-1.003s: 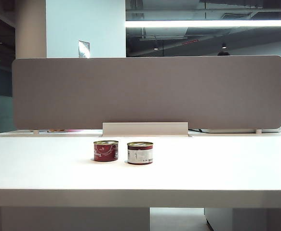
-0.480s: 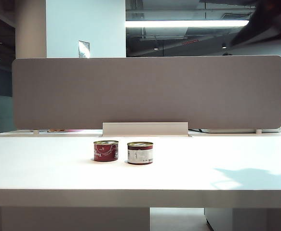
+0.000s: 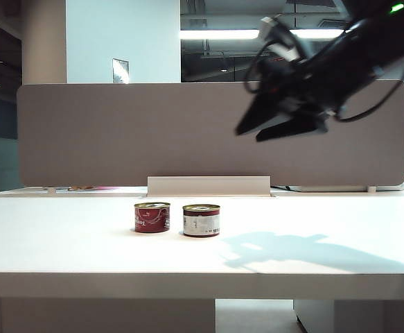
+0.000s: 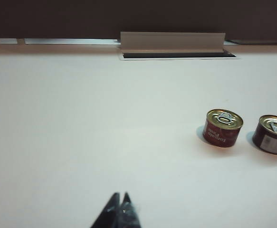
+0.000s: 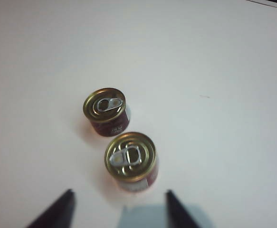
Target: Stack a can of tomatoes on the right onto the can of tomatoes on the left.
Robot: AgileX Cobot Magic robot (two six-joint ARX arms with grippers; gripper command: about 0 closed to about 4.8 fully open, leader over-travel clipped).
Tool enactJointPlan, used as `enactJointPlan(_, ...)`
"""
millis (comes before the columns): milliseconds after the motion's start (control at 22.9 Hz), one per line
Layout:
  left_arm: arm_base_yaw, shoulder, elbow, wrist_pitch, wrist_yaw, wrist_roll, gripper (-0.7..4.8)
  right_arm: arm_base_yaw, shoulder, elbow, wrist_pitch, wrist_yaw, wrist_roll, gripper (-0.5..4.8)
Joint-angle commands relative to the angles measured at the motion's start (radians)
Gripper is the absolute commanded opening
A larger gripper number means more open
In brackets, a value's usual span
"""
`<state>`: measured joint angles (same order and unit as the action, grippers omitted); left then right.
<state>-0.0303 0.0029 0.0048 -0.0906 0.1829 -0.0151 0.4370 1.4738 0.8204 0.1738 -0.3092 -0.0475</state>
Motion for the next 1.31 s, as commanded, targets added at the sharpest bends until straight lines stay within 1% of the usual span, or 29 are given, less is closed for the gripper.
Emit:
enactJointPlan(44,0.001,0.001,0.003,0.007,0.004,0.003,-0.06,0.026,0.079,0.071,0.010,0.026,-0.010,4.60)
enactJointPlan(87,0.001,0.001,0.003,0.006,0.004,0.003,-0.06,0.035,0.118,0.103,-0.005,0.027,-0.010,4.79)
enactJointPlan(262,0.001,0.001,0.003,0.006,0.004,0.003,-0.06,0.049,0.218,0.158,-0.022,0.045,-0.009,4.79)
enactJointPlan(480,0.001,0.001,0.003,0.005,0.005,0.003,-0.06,0.049,0.299,0.165,-0.028,0.045,-0.009,4.79)
enactJointPlan(698,0.001,0.001,0.003,0.002,0.004,0.003,-0.06,0.081,0.351,0.168,-0.010,0.085,-0.009,4.79)
enactJointPlan(916,0.001,0.001,0.003,0.002,0.005,0.003,-0.06,0.125,0.415,0.193,0.018,0.190,-0.008,4.79)
enactJointPlan(1090,0.001,0.001,0.003,0.002,0.004,0.003,-0.06,0.137,0.450,0.227,0.019,0.207,-0.006,4.79)
enactJointPlan(1221,0.001,0.001,0.003,0.002,0.005,0.003,-0.06,0.145,0.477,0.257,0.031,0.241,-0.005,4.79)
enactJointPlan(1308,0.001,0.001,0.003,0.002,0.004,0.003,-0.06,0.150,0.487,0.257,0.055,0.241,-0.005,4.79)
